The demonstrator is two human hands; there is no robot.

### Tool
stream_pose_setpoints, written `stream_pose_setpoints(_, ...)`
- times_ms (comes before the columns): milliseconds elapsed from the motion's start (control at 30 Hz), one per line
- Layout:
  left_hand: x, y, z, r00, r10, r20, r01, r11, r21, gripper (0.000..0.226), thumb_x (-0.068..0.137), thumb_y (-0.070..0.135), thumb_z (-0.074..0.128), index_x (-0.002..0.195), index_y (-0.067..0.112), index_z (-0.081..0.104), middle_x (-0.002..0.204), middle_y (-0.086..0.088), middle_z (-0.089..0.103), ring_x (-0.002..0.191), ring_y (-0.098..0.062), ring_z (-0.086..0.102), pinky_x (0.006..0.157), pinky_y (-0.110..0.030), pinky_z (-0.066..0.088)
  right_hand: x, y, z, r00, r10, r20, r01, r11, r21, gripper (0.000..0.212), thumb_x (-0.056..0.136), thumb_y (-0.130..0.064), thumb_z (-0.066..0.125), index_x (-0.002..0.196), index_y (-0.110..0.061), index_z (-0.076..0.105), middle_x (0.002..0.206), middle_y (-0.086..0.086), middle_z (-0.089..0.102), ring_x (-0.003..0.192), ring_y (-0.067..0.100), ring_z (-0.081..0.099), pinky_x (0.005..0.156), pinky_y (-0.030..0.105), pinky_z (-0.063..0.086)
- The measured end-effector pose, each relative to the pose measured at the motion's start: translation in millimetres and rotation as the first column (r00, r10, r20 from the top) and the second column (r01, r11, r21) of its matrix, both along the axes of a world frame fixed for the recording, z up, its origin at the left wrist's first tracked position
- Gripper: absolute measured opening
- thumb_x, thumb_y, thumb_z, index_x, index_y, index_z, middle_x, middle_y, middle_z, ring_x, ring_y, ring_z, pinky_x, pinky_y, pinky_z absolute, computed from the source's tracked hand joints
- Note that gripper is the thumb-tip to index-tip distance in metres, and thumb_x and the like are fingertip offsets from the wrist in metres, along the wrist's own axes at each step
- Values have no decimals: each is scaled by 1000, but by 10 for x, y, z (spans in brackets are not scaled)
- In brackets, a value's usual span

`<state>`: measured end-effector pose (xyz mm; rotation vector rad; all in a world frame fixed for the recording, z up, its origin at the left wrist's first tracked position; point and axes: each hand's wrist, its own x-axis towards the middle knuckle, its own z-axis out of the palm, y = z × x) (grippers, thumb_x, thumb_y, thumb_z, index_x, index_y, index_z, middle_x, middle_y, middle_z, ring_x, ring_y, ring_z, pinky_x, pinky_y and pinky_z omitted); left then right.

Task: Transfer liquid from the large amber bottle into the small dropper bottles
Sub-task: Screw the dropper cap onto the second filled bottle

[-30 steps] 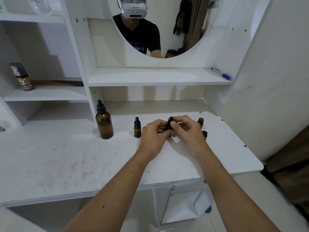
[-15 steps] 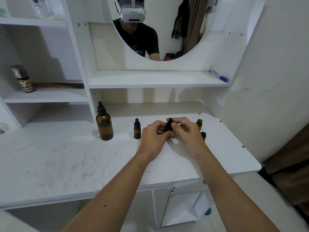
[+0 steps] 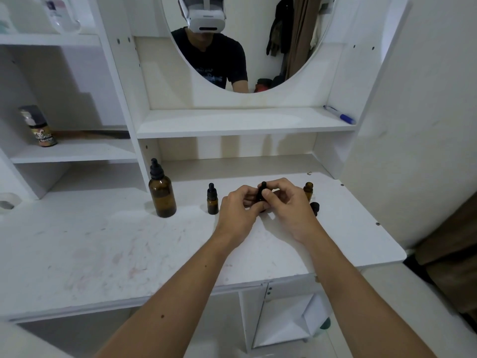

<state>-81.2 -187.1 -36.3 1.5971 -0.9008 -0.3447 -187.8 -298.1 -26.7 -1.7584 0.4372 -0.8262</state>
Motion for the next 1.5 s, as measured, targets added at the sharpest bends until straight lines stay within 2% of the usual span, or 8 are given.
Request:
stream_pose_setpoints(67,3,-6,-3,1000,0,6,0,1000,1,18,91,17,79,107,14,73,95,5,80,91,-4,75,86,-21,59,7,11,-14,1000,-27,2,27,998,51,15,99,-11,73,101,-25,76,94,3,76,88,22,75,86,40,62)
stream_pose_setpoints(200,2,-11,-4,1000,7,6,-7,1000,0,17,91,17,79,106,13,73,94,4,80,90,-4,75,84,-17,58,29,-27,-49,998,-53,-17,53,998,25,10,95,-20,78,104,-25,76,87,5,79,88,28,78,90,49,64)
stream_pose_setpoints(367,9,-12,-11,1000,6,-7,-6,1000,-5,18,89,17,81,105,13,74,93,5,80,90,-5,75,86,-21,60,5,-1,9,1000,8,6,-8,1000,21,17,100,-9,71,112,-17,80,108,3,72,87,16,73,90,38,63)
stream_pose_setpoints(567,7,-15,-10,1000,4,-6,-4,1000,8,17,91,13,80,106,11,74,92,4,80,88,-2,75,80,-14,57,17,-32,-43,999,-44,-7,44,997,56,10,94,-13,79,104,-15,78,92,8,80,89,29,78,91,55,64)
stream_pose_setpoints(867,-4,-8,-6,999,32,14,-33,999,6,21,92,15,79,112,11,76,94,6,81,90,2,75,85,-16,59,1,-28,-62,999,-37,-16,38,996,75,20,93,-19,82,112,-20,78,90,5,79,87,25,78,93,56,63)
stream_pose_setpoints(1100,-22,38,4,999,-2,50,0,999,44,35,92,29,79,125,20,73,111,11,78,108,0,71,101,-27,57,-40,30,-48,997,-74,8,73,996,55,34,90,-19,85,120,-33,75,109,10,75,98,40,72,96,50,61)
stream_pose_setpoints(1300,-145,367,98,998,-11,58,2,988,151,59,90,25,81,145,17,58,140,5,66,124,-1,60,105,-18,46,-112,123,83,974,-227,-7,226,972,-65,34,92,-19,82,124,-24,73,113,2,69,84,9,63,78,17,52)
stream_pose_setpoints(1500,-27,1375,98,999,-48,11,46,985,168,48,92,34,78,137,29,64,129,17,72,117,6,66,109,-27,52,-84,362,264,944,-311,106,325,934,-151,38,90,-19,84,126,-21,70,104,-4,58,85,13,53,79,27,48)
